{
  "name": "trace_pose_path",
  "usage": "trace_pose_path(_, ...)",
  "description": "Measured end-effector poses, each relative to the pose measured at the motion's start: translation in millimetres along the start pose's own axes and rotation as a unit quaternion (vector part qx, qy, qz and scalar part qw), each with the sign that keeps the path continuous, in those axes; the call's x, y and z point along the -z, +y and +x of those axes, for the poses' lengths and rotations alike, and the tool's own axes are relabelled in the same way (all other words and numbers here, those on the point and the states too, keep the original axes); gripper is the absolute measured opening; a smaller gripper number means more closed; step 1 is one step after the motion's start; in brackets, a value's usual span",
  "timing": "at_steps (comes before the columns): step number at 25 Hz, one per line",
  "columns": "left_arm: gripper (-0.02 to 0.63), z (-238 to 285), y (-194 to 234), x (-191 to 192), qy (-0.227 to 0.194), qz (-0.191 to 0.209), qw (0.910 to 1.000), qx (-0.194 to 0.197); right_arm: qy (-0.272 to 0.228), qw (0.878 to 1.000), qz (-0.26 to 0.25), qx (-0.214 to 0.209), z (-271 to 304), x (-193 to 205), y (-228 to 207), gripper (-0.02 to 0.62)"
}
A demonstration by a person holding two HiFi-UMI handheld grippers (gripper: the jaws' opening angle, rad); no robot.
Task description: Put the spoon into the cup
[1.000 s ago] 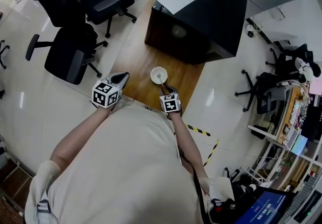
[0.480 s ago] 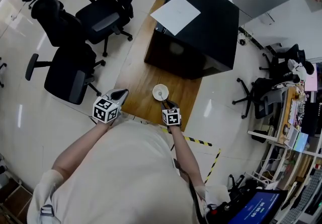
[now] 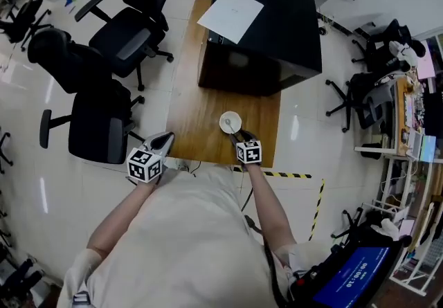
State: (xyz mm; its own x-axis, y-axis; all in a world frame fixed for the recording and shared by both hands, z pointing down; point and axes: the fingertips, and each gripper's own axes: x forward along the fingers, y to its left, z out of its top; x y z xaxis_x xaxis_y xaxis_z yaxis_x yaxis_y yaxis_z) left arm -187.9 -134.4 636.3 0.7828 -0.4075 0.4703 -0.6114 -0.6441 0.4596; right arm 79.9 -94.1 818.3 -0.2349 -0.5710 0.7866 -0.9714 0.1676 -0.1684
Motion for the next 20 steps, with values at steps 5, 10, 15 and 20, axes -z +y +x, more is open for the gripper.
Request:
trace_pose_path(5,0.002,5,0,17,0.017,-0.02,0.9995,0.02,-0.031,0.999,0.013,0.015,-19,-22,8,0.25)
trace_pose_path(10,0.002,30,-10,10,0.02,0.007,0.9988,0.044,-0.202,0.975,0.093,-0.015,-89,-106,27,0.25)
trace_pose_path(15,0.003,37,-26,2,0.018,0.026,0.9986,0.042,-0.28,0.949,0.125,-0.074,-132,-132,53,0.25)
trace_pose_path(20,0.003,53,-55,-10,0.003,0.038,0.9987,0.034,-0.319,0.932,0.124,-0.124,-182,-143,49,0.25)
